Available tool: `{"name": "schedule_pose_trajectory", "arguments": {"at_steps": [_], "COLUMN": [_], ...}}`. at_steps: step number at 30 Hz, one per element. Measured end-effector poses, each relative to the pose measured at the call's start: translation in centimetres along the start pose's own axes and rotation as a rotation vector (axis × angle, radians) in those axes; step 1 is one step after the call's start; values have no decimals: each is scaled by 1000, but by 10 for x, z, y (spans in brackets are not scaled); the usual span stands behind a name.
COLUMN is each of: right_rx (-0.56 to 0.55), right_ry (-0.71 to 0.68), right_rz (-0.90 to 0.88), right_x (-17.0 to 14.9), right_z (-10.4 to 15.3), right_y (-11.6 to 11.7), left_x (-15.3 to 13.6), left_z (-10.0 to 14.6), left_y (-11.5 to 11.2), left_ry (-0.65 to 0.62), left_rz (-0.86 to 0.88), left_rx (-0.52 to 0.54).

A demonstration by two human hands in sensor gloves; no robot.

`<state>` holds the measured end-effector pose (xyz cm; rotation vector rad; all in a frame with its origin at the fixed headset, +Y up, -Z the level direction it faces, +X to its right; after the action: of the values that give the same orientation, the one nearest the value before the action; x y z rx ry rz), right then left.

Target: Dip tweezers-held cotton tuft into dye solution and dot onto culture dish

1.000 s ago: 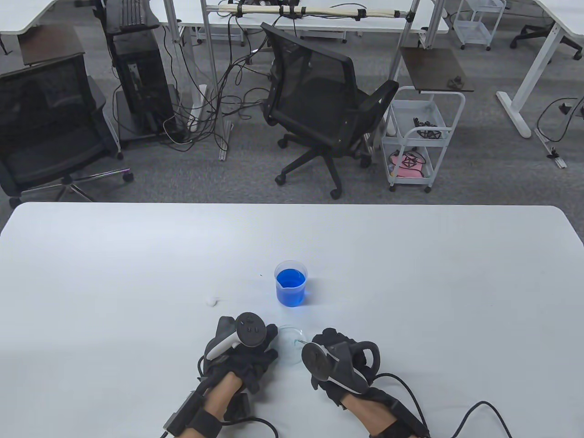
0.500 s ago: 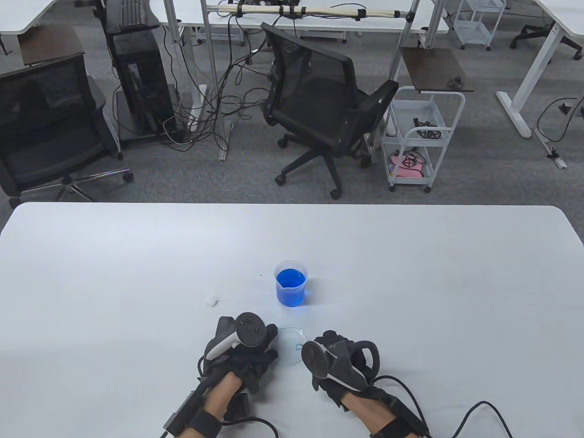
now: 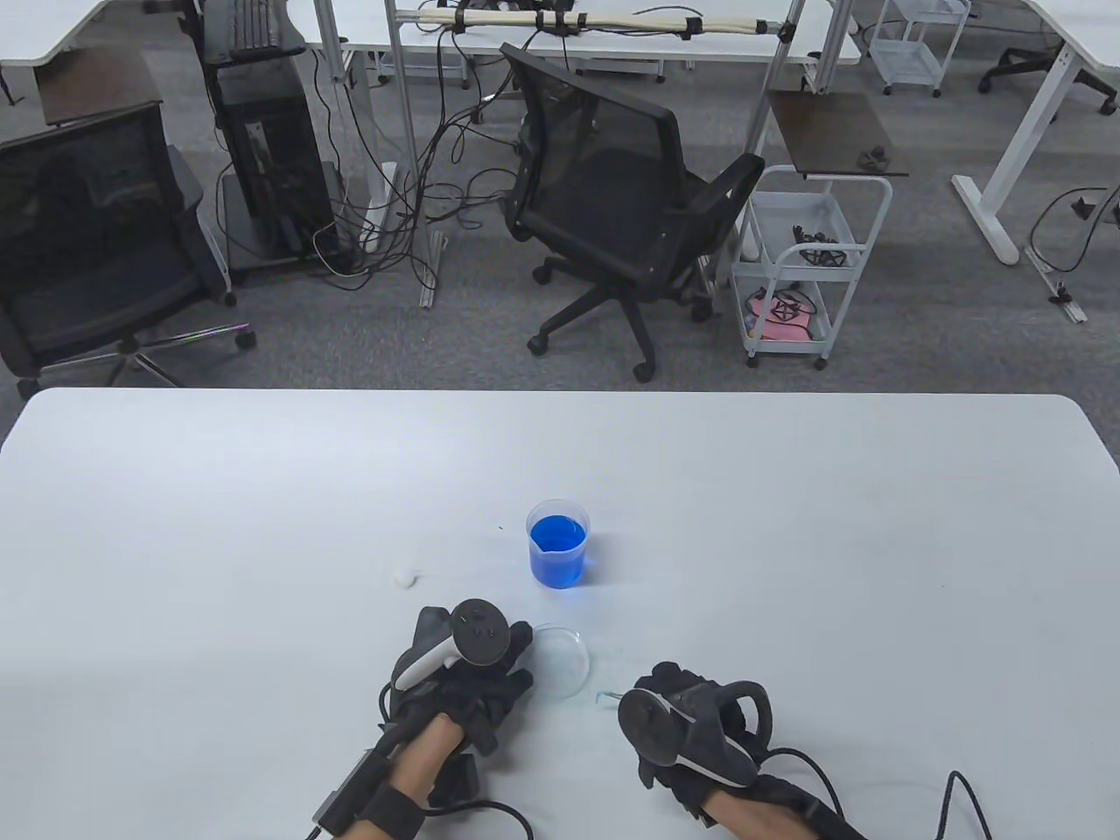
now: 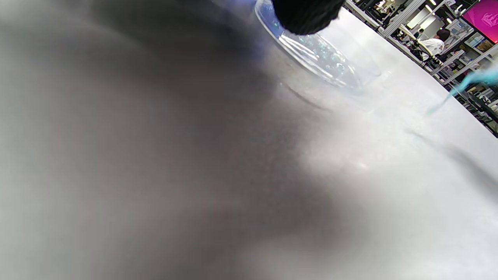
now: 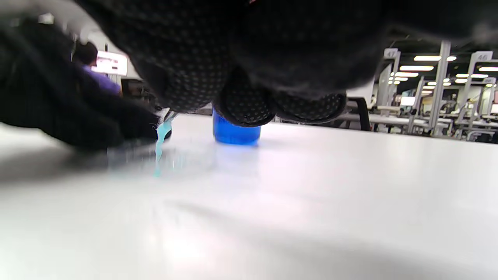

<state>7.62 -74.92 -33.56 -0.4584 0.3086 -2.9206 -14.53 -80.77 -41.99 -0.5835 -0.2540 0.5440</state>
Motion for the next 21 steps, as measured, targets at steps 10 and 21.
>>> {"name": "schedule_pose_trajectory", "arguments": {"at_steps": [10,21], "right_rx": [71,114], "right_ry": [-19,61], "right_rz": [16,8], "right_x": [5,-15], "right_z": [6,6], "right_y": [25,23], "left_x": [0,-1], "left_z": [0,0], "left_y": [-1,0], "left_ry": [-1,0], "left_rz": [2,3], "left_rx": [0,3]}}
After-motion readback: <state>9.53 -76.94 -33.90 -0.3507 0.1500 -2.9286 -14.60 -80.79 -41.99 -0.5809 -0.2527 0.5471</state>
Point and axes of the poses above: the tracker on the back of each hand, its own x axis roughly to the thumb side, its own z axis roughly from the fingertips to the wrist, y = z × x, the point moved 2 cm from there along -z, roughly from the wrist to the fingertips, and after that the axes turned 11 degrees about z, right-handed, at the moved point
